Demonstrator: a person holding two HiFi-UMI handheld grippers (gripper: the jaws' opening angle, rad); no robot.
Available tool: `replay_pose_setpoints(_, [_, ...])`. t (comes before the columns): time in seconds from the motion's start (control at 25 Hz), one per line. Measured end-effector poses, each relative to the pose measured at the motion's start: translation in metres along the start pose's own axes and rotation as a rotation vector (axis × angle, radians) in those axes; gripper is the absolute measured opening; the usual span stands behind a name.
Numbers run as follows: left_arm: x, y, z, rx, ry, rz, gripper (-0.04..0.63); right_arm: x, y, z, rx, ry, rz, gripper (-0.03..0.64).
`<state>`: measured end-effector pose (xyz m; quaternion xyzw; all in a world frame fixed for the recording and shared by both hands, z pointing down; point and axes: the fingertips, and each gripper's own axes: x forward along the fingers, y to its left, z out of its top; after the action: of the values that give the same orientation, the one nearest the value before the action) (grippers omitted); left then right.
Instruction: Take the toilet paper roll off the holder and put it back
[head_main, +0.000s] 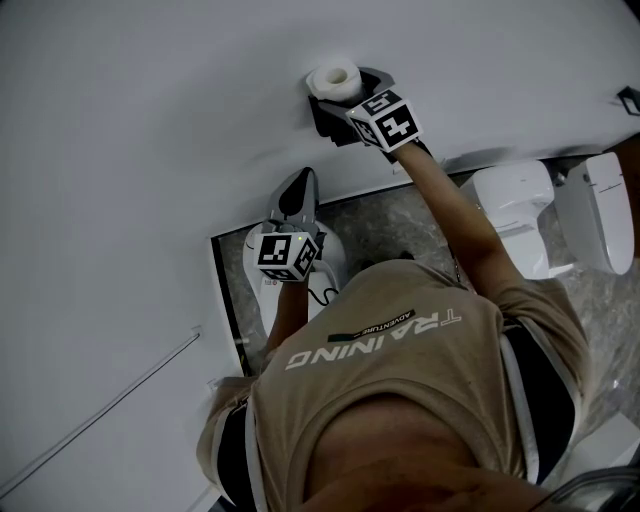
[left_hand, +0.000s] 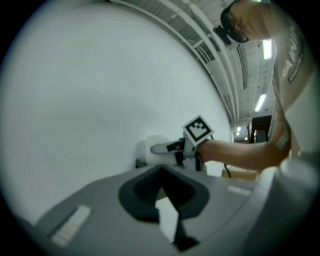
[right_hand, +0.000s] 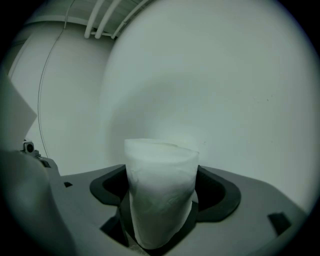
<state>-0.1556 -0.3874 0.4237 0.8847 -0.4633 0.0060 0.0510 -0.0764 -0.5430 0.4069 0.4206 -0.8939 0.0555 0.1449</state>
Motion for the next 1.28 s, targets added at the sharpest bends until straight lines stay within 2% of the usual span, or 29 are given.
replay_pose_setpoints(0.32, [-0.002, -0.007, -0.004, -0.013, -0.006, 0.000, 0.003, -0.002, 0.005, 0.002, -0.031, -0.020, 0.032, 0.347])
replay_pose_setpoints(0.52, [-0.010, -0.013, -0.008, -0.022, -0.002, 0.014, 0.003, -0.018, 0.010, 0.003, -0.026, -0.067, 0.057, 0.347])
replay_pose_setpoints(0.84, [-0.020, -0.017, -0.016, -0.041, 0.005, 0.026, 0.003, -0.057, 0.013, 0.030, -0.055, -0.164, 0.056, 0.347])
replay_pose_setpoints(1.08, [-0.020, -0.028, -0.019, -0.043, 0.015, -0.011, 0.003, -0.085, 0.021, 0.030, -0.045, -0.183, 0.065, 0.347])
replay_pose_setpoints(1.28, [-0.018, -0.035, -0.028, -0.040, 0.036, -0.072, 0.003, -0.102, 0.023, 0.019, -0.022, -0.202, 0.036, 0.347])
